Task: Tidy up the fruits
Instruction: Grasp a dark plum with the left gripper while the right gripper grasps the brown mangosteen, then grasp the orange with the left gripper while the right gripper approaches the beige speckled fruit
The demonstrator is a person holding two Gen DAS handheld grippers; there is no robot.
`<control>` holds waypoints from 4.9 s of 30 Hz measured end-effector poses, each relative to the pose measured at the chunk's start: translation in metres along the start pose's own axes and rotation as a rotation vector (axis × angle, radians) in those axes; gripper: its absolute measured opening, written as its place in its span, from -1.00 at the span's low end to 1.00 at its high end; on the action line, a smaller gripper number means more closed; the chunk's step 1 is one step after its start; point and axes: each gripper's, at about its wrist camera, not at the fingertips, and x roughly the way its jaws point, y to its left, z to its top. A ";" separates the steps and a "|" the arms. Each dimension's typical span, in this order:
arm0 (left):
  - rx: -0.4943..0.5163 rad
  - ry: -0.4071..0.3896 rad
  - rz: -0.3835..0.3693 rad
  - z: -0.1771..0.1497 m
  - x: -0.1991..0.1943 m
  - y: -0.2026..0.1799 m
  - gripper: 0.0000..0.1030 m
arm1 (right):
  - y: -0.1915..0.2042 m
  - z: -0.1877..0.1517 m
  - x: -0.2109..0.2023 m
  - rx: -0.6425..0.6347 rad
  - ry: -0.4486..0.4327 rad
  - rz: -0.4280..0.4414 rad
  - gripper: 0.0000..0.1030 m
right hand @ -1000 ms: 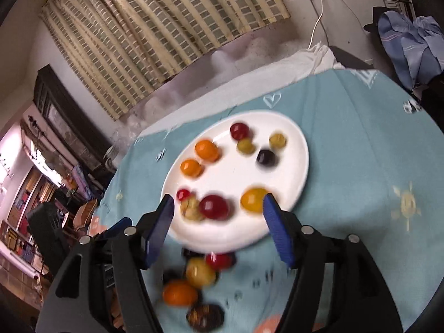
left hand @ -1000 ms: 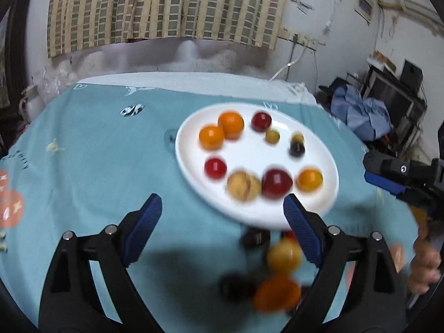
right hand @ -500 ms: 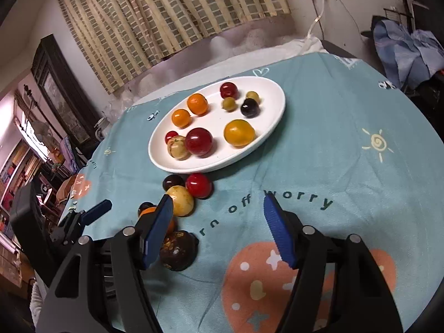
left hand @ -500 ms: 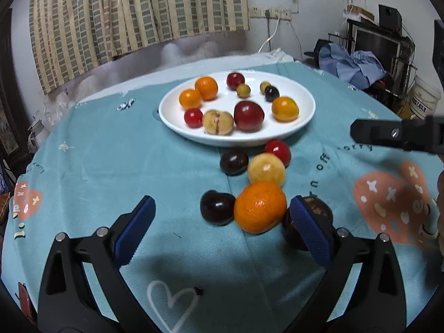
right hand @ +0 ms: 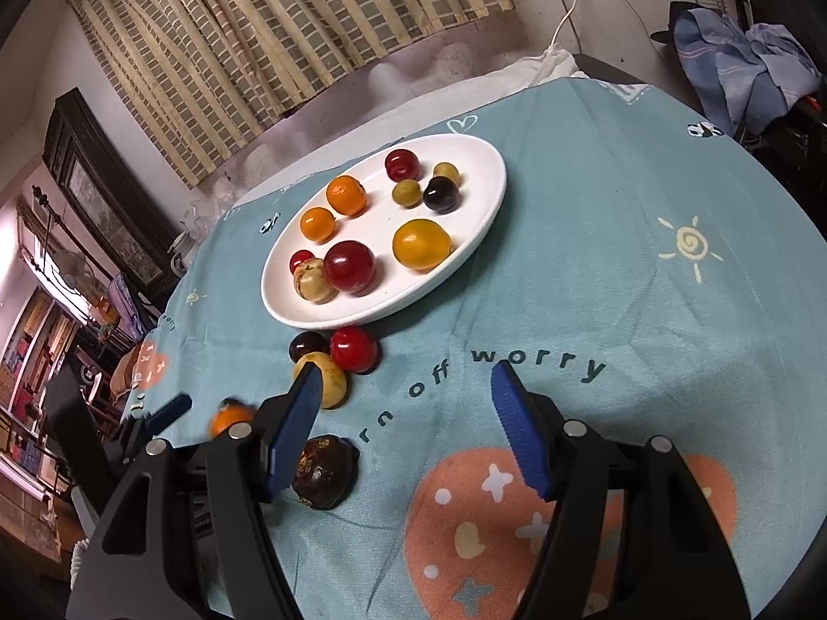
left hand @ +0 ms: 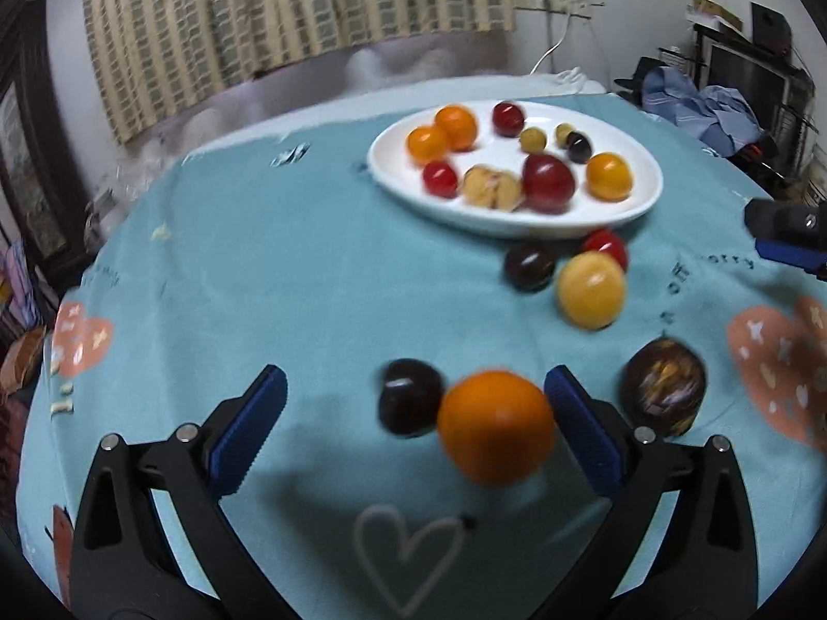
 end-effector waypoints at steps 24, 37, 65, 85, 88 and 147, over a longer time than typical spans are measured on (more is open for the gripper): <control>-0.169 0.000 -0.086 -0.012 -0.011 0.056 0.94 | 0.018 -0.013 0.019 -0.110 0.050 -0.030 0.31; -0.150 0.085 -0.148 -0.004 0.025 0.058 0.20 | 0.043 -0.026 0.025 -0.238 0.107 0.009 0.31; -0.024 -0.055 -0.229 0.002 -0.012 0.016 -0.37 | 0.062 -0.036 0.027 -0.371 0.053 -0.029 -0.13; -0.108 -0.052 -0.233 0.130 0.075 -0.019 0.24 | 0.023 0.090 0.077 -0.058 -0.098 -0.003 0.39; -0.106 -0.067 -0.215 0.124 0.068 -0.014 0.29 | 0.024 0.091 0.057 -0.067 -0.166 0.007 0.39; -0.062 0.084 -0.179 -0.035 -0.013 0.013 -0.11 | 0.070 -0.030 0.071 -0.276 0.068 -0.049 -0.11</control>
